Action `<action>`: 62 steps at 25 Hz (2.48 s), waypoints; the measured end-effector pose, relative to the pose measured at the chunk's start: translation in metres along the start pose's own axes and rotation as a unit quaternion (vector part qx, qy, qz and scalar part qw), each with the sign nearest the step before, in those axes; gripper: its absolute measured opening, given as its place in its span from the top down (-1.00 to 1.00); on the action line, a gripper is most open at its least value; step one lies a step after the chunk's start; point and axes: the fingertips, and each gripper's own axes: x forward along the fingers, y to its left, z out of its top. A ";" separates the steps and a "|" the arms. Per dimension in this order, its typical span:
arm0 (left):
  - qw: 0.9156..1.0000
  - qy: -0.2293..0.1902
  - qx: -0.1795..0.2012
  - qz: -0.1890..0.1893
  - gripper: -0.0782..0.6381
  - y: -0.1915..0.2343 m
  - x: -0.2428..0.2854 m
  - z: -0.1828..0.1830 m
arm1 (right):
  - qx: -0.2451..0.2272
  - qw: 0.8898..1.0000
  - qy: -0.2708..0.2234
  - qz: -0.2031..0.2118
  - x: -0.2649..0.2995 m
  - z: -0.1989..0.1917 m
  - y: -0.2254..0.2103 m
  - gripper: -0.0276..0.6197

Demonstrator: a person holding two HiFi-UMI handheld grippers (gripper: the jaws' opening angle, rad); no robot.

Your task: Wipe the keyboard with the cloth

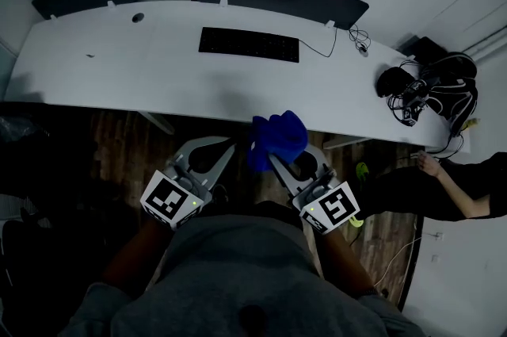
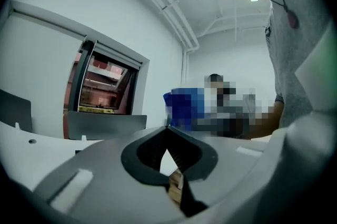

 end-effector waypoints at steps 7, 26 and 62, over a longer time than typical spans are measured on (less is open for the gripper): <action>1.000 0.010 -0.013 -0.001 0.76 0.027 0.002 -0.008 | -0.017 1.000 0.006 0.007 0.026 -0.003 -0.007 0.53; 0.999 0.022 -0.023 0.043 0.76 0.113 0.106 0.010 | -0.003 0.999 -0.003 0.049 0.095 -0.006 -0.135 0.53; 0.993 0.048 -0.037 0.105 0.76 0.279 0.220 -0.023 | 0.025 0.990 0.085 0.109 0.253 -0.067 -0.299 0.53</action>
